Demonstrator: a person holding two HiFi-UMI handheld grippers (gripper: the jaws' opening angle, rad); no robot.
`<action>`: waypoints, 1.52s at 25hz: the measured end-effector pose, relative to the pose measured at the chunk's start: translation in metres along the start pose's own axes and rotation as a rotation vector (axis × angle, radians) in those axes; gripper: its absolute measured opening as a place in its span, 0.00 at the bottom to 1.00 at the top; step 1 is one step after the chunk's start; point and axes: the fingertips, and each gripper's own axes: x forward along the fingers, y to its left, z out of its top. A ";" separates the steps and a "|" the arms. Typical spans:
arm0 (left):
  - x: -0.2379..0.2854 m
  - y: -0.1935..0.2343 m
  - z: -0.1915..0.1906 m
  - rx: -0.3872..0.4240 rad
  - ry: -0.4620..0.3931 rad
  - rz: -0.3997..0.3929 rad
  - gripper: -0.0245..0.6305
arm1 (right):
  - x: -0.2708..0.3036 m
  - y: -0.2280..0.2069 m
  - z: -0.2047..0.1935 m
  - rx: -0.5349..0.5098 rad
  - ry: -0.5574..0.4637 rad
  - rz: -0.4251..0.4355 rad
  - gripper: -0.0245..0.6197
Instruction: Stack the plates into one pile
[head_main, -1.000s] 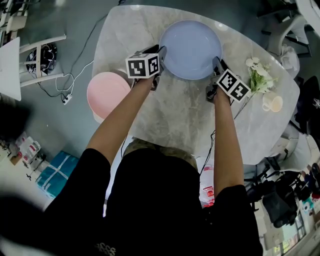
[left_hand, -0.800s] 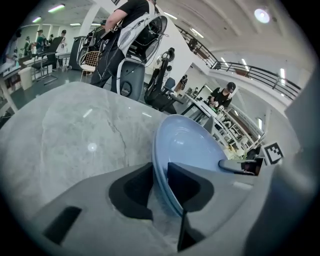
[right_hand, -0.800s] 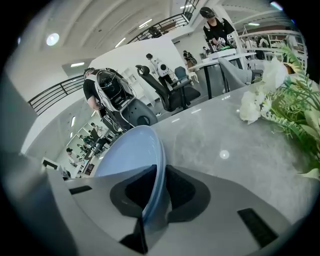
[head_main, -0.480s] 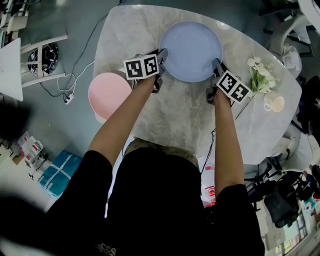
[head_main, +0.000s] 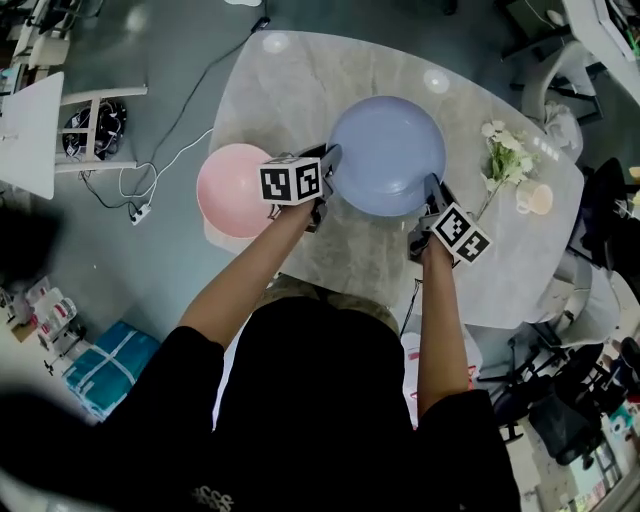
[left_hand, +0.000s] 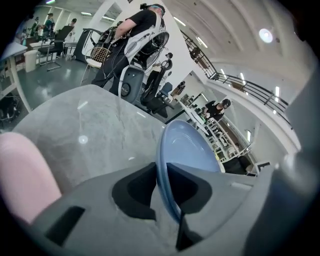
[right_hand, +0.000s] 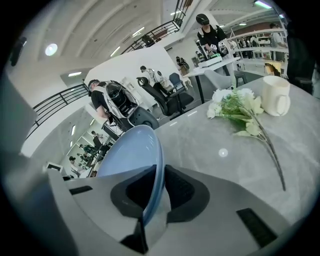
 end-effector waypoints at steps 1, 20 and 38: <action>-0.016 -0.005 -0.009 -0.008 -0.007 -0.002 0.14 | -0.016 0.005 -0.008 0.000 -0.004 0.001 0.12; -0.246 -0.054 -0.200 -0.053 -0.013 -0.068 0.13 | -0.265 0.055 -0.212 -0.019 0.026 -0.058 0.12; -0.296 -0.081 -0.295 -0.075 -0.090 0.071 0.13 | -0.315 0.020 -0.260 -0.068 0.047 0.066 0.12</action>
